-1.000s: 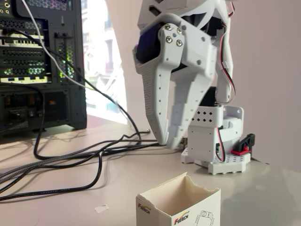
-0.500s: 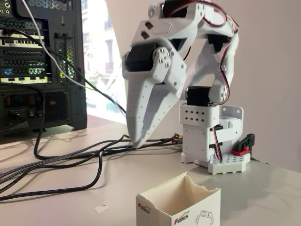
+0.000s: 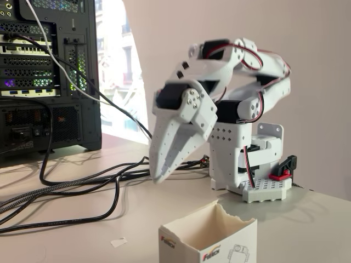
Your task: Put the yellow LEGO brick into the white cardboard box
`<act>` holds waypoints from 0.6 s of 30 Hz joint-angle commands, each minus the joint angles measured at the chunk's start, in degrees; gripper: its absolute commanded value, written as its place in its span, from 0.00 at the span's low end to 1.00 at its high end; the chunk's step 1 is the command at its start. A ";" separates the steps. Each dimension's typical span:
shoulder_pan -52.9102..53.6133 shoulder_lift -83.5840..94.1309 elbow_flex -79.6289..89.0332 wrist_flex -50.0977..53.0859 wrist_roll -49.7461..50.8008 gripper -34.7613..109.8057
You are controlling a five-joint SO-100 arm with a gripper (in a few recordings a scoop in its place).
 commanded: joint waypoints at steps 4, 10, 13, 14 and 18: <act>0.35 8.44 0.88 2.46 1.41 0.18; 0.62 8.44 0.88 2.46 1.49 0.18; 0.62 8.44 0.88 2.46 1.49 0.18; 0.62 8.44 0.88 2.46 1.41 0.18; 0.62 8.44 0.88 2.46 1.41 0.18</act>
